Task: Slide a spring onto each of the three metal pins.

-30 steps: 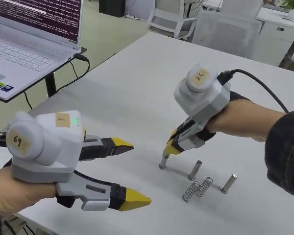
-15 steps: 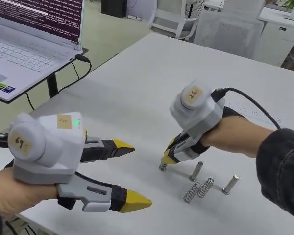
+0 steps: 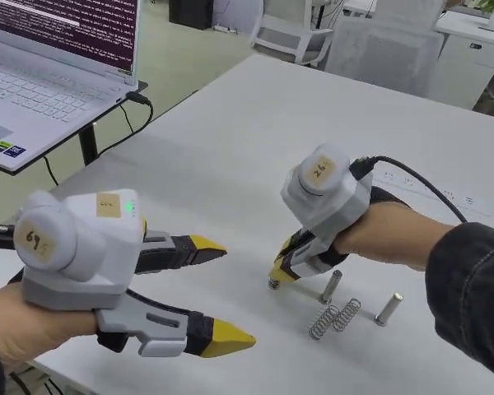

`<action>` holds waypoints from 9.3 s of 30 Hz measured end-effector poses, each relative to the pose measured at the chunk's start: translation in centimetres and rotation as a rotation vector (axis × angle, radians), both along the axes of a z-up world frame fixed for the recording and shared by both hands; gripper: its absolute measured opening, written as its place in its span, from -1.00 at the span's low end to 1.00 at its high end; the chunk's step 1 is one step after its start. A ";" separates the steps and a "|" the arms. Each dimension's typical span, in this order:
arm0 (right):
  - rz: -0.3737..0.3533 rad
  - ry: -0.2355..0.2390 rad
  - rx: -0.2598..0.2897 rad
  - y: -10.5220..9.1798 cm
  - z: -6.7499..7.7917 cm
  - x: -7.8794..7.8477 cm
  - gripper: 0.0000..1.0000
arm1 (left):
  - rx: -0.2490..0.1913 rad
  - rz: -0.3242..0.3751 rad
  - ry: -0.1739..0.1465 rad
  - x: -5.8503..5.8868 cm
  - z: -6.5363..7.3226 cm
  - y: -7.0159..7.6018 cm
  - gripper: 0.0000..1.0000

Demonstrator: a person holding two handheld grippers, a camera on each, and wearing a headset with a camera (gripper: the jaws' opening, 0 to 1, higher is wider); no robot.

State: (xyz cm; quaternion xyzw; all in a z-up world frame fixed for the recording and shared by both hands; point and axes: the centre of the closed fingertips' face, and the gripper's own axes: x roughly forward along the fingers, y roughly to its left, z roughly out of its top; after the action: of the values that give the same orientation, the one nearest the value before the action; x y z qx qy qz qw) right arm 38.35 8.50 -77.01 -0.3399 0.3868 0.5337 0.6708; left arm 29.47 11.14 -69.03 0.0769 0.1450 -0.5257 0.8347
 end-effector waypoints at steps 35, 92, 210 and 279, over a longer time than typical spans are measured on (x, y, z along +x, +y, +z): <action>-0.040 -0.109 0.109 -2.7 5.5 -2.0 -0.57 | 0.039 -0.036 0.027 -0.6 -0.6 -0.5 0.16; -0.314 -0.111 0.238 -11.7 4.7 -9.8 -0.58 | 0.252 -0.138 0.110 -0.1 -1.4 -9.0 -0.08; -0.562 -0.168 0.610 -17.5 3.0 -11.6 0.75 | 0.367 0.007 0.213 0.7 -5.5 -10.2 -0.95; -0.253 -0.118 0.581 -12.4 5.7 -14.5 -0.82 | 0.237 -0.440 0.093 -5.8 -1.9 -14.0 -0.95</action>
State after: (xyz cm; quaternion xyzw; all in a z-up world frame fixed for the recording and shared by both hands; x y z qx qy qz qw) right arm 23.81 -3.88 -71.28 -0.1136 0.2178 0.5134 0.8222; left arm 23.71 -2.89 -70.94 0.1798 0.2236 -0.6771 0.6777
